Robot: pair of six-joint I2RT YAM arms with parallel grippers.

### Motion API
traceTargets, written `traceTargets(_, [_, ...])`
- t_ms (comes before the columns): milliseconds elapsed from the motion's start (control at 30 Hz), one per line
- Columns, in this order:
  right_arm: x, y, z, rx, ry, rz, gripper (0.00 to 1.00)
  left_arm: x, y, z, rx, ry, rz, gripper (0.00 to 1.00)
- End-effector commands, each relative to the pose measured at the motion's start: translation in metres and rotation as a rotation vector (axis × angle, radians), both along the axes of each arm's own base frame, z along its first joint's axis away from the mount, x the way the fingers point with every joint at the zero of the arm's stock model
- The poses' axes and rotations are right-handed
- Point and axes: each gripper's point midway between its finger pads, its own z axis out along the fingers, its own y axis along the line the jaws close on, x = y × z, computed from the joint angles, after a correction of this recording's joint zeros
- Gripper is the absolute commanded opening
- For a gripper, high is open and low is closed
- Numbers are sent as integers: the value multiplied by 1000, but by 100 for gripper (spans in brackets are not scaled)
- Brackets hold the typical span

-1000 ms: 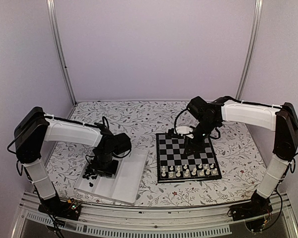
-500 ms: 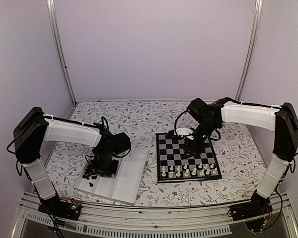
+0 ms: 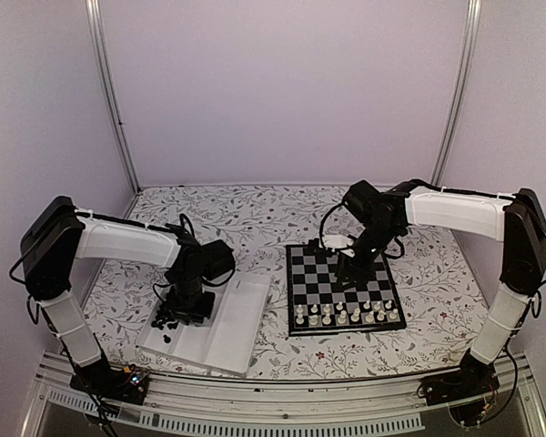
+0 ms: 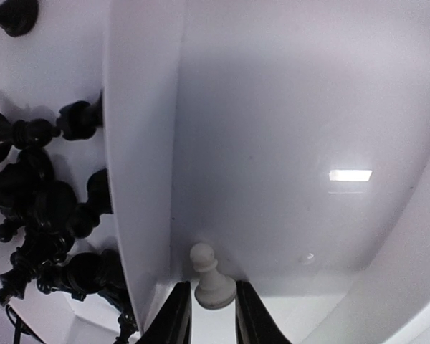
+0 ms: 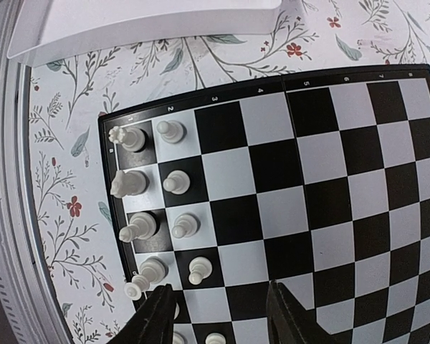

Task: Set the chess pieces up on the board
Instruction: Pick up the chess piece from the storage box.

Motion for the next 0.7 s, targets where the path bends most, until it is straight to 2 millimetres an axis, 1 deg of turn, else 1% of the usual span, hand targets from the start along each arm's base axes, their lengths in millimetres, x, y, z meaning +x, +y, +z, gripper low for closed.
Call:
traceTargets(0, [-5,3,-3,21,32,-6,45,-1,1,-31,-24,24,20,24])
traceTargets(200, [-7,6,-5,28,48,-4,45,2,5,-36,-20,19,26,27])
traceTargets(367, [-11,8,-6,32,59,4,45,9,7,-33,-17,-5,33,22])
traceTargets(433, [-11,8,-7,29,65,3,45,8,8,-31,-18,-3,27,21])
traceTargets(500, [-12,9,-7,30,66,2,44,6,6,-27,-23,-4,7,19])
traceTargets(667, [-11,10,-3,40,61,5,44,4,-1,-6,-36,-60,-74,16])
